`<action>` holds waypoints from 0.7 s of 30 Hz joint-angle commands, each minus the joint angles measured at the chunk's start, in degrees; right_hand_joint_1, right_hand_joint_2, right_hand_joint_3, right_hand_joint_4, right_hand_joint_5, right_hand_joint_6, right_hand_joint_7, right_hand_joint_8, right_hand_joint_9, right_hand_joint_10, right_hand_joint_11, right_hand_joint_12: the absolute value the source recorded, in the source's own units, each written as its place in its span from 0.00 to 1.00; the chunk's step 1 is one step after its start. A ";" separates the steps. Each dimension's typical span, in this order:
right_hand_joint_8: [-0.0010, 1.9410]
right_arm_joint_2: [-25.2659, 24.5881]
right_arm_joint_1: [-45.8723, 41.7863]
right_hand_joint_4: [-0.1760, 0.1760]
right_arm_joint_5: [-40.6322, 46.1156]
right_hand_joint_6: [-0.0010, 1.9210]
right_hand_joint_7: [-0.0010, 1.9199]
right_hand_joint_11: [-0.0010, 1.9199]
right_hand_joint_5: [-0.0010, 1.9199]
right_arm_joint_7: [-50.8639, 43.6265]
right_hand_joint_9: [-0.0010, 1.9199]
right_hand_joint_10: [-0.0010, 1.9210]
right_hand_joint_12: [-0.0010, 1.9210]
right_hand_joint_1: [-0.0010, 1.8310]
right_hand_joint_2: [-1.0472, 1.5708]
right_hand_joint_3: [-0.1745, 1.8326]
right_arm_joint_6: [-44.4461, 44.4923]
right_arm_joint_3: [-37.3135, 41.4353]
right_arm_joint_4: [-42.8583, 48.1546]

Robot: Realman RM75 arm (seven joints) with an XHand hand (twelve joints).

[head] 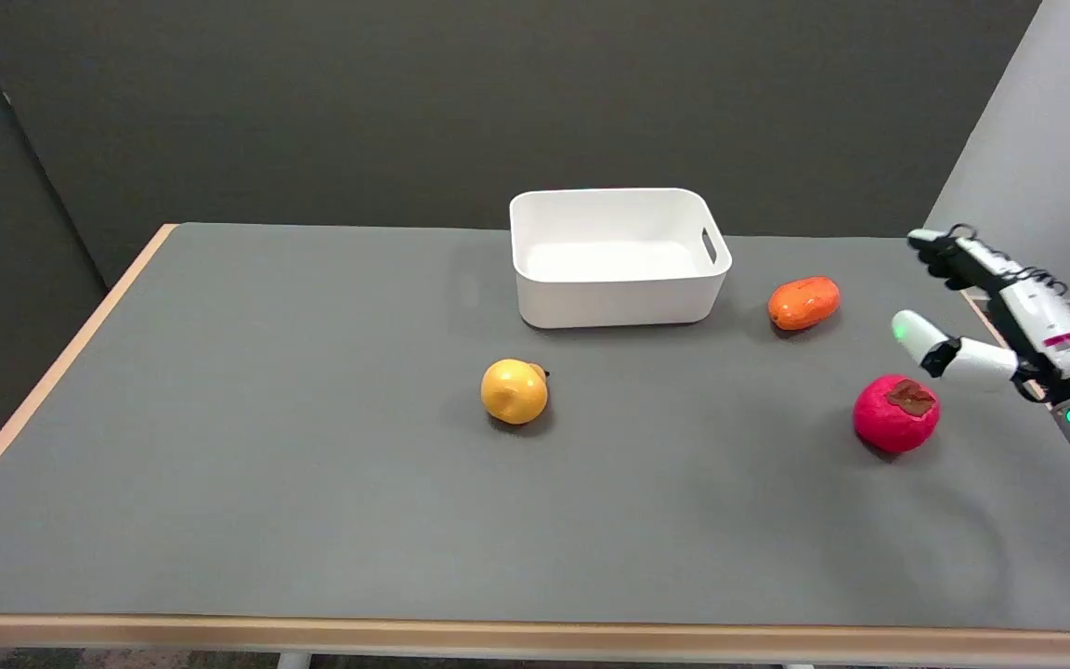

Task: Pick up tomato.

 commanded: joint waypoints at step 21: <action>0.18 8.19 -0.01 0.79 -1.78 0.23 0.19 0.08 0.11 -11.81 0.15 0.39 0.65 0.11 0.60 0.53 -0.90 -15.63 -5.11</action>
